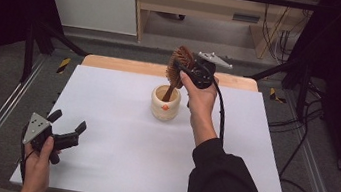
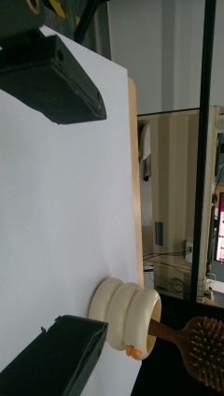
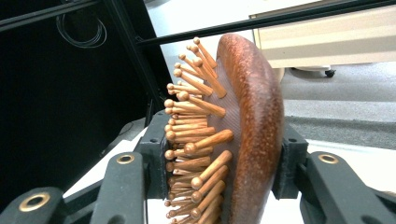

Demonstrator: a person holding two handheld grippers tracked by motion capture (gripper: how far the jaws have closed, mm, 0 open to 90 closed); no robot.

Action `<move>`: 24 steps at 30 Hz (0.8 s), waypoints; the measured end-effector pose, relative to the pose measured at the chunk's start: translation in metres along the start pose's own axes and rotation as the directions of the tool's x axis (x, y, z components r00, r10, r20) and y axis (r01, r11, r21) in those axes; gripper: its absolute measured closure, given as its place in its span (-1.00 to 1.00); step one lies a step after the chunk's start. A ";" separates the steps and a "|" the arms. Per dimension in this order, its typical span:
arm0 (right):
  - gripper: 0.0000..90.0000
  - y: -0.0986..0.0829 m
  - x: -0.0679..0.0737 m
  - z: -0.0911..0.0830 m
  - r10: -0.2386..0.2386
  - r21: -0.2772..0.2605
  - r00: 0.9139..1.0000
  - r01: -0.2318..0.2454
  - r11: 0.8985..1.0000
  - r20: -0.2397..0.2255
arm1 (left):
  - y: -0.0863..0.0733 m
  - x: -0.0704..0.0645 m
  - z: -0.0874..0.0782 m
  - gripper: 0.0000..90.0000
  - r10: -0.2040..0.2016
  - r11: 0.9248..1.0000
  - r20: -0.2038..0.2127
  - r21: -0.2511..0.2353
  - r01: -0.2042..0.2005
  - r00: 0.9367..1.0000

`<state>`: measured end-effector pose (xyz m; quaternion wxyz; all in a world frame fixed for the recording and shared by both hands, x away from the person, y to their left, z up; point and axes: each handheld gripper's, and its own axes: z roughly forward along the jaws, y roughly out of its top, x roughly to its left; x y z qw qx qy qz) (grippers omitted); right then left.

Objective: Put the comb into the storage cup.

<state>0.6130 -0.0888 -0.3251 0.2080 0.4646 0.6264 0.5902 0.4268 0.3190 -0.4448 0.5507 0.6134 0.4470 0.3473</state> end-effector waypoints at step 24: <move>0.14 -0.011 -0.005 0.005 0.031 0.003 1.000 -0.031 1.000 -0.005 | 0.000 0.000 0.000 -0.97 -0.002 1.000 -0.002 -0.002 0.002 1.000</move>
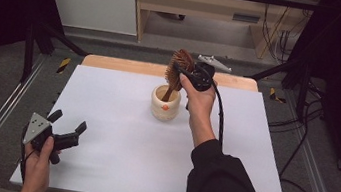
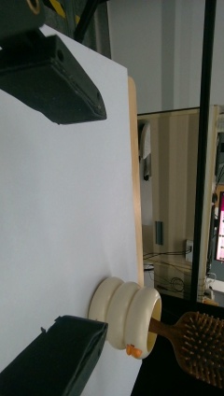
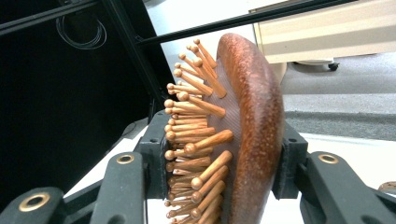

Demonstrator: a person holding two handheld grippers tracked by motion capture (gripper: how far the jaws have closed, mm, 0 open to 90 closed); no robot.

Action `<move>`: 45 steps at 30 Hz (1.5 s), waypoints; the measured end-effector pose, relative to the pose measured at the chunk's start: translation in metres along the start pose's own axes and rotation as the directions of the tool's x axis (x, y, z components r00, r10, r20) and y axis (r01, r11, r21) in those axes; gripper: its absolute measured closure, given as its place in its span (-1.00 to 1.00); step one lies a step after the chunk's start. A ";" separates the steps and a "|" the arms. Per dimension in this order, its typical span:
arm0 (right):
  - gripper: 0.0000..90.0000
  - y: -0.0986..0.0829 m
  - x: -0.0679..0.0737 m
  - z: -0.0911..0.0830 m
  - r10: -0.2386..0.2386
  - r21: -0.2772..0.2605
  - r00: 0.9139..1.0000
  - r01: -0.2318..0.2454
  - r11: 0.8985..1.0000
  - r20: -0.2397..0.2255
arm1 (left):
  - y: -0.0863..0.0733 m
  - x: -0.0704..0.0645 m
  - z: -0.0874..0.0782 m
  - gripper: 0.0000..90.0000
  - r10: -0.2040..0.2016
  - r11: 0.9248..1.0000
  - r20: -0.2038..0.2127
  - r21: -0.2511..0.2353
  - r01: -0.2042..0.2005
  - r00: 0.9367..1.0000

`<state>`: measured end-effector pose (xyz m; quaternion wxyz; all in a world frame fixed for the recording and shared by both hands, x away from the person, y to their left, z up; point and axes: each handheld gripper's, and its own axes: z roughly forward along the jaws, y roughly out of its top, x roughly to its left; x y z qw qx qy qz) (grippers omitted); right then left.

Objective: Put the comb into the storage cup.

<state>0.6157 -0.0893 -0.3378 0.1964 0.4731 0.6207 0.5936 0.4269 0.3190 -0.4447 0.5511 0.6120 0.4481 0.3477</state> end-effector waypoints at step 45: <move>0.13 -0.013 -0.007 0.007 0.067 0.012 0.998 -0.066 0.998 -0.023 | 0.000 0.000 0.000 -0.97 0.000 1.000 0.005 0.001 0.000 1.000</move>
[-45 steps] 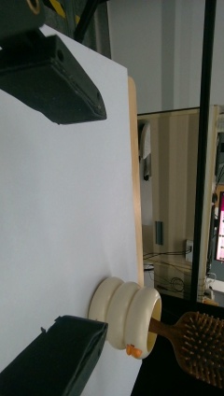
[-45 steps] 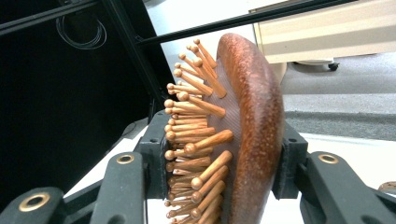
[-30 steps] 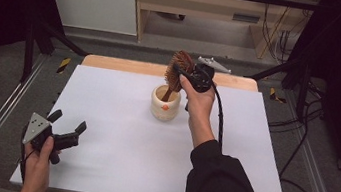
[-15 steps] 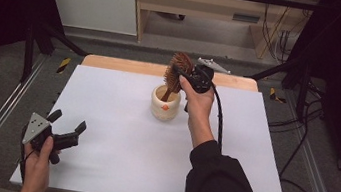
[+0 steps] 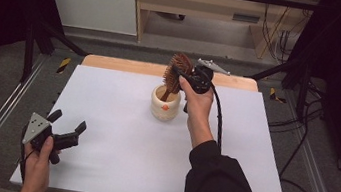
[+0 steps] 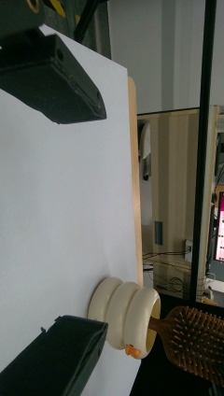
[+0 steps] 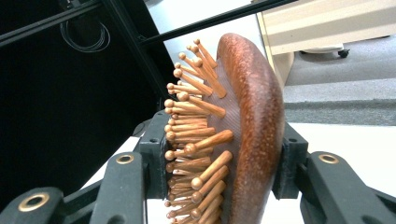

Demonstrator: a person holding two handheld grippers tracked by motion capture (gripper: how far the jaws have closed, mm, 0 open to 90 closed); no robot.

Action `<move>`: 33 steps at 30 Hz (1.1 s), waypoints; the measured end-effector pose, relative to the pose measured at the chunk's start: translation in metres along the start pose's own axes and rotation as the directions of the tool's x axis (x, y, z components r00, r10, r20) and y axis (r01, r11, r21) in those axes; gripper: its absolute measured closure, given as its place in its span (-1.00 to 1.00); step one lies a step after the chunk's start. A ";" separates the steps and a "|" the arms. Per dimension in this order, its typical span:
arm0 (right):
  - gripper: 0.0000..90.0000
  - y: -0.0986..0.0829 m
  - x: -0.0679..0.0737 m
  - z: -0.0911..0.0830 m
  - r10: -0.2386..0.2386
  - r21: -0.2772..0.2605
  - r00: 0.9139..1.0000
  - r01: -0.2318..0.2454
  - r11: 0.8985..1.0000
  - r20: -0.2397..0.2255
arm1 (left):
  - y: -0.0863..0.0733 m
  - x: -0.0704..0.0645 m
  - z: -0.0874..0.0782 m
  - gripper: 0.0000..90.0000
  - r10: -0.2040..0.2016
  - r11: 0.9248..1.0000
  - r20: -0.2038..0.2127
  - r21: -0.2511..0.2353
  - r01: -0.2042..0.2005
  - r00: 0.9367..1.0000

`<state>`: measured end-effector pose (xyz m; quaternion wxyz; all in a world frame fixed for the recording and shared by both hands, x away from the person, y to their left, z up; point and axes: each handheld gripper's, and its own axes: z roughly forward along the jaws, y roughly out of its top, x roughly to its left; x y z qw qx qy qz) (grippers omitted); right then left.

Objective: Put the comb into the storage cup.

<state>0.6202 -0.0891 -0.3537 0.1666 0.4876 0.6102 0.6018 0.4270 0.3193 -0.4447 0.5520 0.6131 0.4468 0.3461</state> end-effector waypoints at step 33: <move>0.13 -0.009 -0.004 0.005 0.043 0.011 0.999 -0.043 0.999 -0.018 | 0.000 0.000 0.000 -0.97 0.004 1.000 0.006 0.004 -0.004 1.000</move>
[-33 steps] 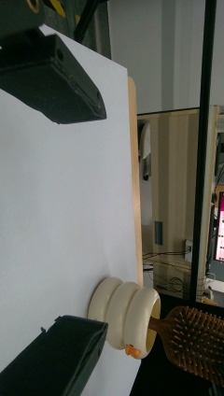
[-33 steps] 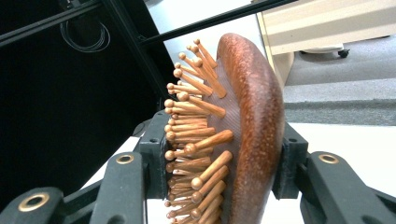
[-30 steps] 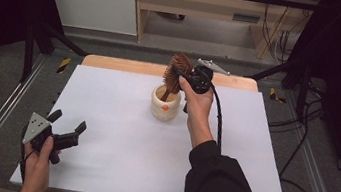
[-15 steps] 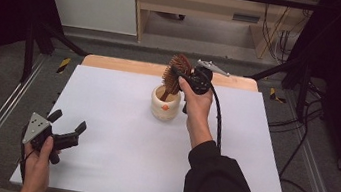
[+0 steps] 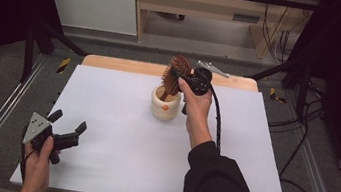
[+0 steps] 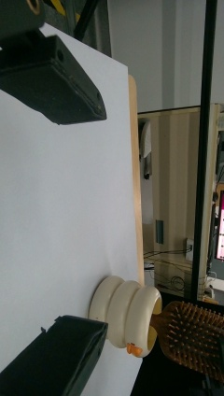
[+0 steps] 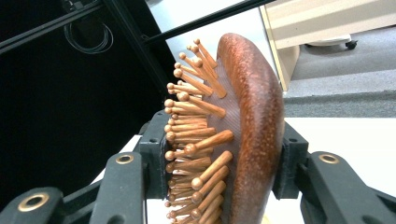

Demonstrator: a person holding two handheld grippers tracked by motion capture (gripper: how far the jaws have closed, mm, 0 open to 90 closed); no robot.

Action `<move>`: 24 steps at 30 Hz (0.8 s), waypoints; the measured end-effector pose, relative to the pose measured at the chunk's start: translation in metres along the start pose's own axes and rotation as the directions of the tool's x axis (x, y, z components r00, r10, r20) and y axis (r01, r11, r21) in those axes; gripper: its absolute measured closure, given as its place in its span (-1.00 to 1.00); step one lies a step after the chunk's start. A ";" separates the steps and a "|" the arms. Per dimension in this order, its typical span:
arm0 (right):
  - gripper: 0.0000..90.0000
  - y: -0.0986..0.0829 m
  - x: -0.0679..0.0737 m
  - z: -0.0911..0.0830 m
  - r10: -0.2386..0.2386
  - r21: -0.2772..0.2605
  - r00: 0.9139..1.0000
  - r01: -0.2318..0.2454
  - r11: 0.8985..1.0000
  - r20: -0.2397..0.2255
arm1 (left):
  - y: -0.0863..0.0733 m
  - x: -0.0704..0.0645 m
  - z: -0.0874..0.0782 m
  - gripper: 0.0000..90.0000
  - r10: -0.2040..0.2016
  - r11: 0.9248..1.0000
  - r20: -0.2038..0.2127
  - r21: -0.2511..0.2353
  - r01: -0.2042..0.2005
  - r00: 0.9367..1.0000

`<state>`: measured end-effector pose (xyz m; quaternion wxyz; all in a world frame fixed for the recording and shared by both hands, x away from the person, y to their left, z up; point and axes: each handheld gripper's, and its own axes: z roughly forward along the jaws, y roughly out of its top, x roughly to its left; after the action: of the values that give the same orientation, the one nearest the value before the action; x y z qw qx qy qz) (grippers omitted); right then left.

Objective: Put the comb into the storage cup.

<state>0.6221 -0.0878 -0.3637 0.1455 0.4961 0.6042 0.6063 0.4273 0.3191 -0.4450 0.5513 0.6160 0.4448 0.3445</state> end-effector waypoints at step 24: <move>0.12 -0.004 -0.007 0.000 0.020 -0.003 1.000 -0.020 1.000 0.003 | 0.000 -0.001 0.001 -0.96 0.001 1.000 0.004 0.001 -0.001 1.000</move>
<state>0.6237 -0.0922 -0.3702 0.1411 0.5028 0.5983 0.6077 0.4276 0.3184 -0.4452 0.5516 0.6175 0.4435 0.3432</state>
